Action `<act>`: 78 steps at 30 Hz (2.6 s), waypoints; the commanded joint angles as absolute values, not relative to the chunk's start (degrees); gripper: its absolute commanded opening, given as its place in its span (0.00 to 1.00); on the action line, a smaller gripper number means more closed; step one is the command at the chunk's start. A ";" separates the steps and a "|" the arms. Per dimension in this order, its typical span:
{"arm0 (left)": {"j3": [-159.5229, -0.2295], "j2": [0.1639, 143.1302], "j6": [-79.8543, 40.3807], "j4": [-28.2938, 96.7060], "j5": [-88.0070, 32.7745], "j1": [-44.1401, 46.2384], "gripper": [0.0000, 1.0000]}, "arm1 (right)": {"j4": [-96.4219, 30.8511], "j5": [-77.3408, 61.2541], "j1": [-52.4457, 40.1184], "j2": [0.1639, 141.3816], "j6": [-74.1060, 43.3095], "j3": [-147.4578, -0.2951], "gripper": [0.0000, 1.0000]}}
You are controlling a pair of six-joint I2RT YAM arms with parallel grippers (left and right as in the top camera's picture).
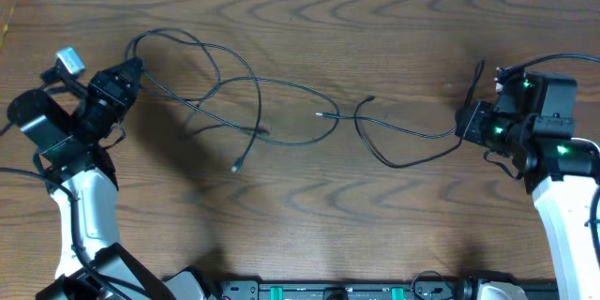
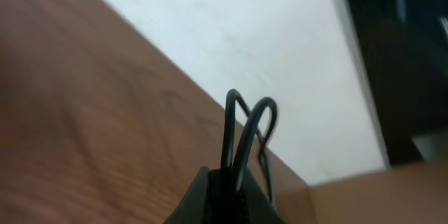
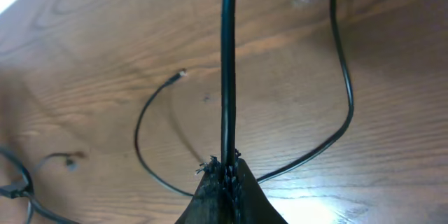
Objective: Untangle cables
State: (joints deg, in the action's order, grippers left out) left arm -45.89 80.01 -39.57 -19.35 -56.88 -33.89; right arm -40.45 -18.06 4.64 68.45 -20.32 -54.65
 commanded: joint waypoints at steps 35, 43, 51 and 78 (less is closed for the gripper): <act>-46.13 79.31 -33.50 -31.22 -71.42 -16.10 0.08 | -46.13 -25.34 -6.61 86.48 -21.58 -54.65 0.14; -46.13 79.31 -33.28 -30.94 -66.81 -11.88 0.08 | -41.23 -21.87 -16.99 92.92 -21.56 -54.65 0.66; -46.11 79.31 -33.30 -29.23 -66.81 -11.92 0.08 | -45.01 -21.34 -19.14 96.77 -23.77 -54.65 0.99; -46.11 79.33 -33.28 -26.74 -66.81 -11.92 0.08 | -64.99 7.94 -25.87 78.52 -79.64 -48.31 0.99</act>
State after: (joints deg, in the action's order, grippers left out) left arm -45.67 79.81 -33.19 -26.98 -66.87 -11.90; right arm -67.40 3.79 -23.57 77.67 -64.66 -52.34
